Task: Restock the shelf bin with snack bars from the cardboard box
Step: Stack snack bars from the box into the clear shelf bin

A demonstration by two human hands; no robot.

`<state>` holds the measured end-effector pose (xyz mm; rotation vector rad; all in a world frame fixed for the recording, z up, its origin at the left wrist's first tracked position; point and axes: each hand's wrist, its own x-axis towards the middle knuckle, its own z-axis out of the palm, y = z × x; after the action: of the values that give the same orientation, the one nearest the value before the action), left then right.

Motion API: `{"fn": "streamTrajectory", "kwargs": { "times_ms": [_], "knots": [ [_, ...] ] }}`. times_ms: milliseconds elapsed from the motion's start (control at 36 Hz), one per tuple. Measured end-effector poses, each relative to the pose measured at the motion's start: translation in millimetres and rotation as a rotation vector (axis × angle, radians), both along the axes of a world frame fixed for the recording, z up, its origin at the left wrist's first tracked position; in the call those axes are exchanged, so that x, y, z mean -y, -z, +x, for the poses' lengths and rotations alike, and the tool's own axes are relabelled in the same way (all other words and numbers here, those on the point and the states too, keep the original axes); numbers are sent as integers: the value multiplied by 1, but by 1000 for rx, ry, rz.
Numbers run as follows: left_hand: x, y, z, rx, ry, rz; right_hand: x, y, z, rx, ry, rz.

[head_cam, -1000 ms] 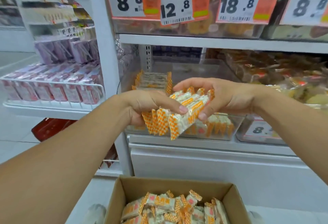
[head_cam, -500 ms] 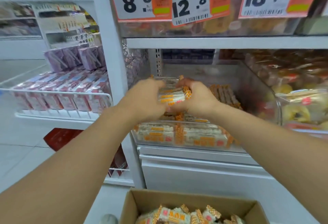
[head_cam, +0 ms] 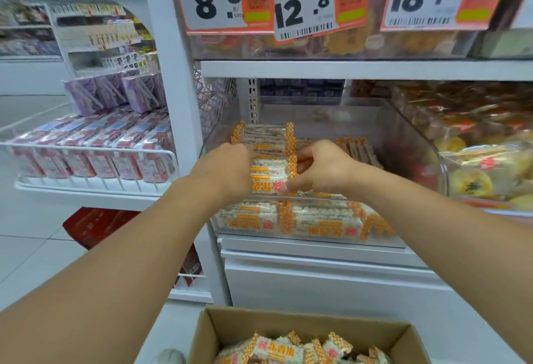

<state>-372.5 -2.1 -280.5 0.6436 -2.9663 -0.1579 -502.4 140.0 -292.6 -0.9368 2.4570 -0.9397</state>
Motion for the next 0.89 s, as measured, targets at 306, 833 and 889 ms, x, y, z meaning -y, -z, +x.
{"fn": "streamTrajectory", "kwargs": {
  "times_ms": [306,833,889],
  "knots": [
    [-1,0,-9,-32,-74,99,14,-9,12,-145,-65,102],
    [-1,4,6,-152,-7,185,-9,-10,8,400,32,-213],
    [0,7,5,-185,-5,153,-7,-7,10,439,55,-232]
  ]
}}
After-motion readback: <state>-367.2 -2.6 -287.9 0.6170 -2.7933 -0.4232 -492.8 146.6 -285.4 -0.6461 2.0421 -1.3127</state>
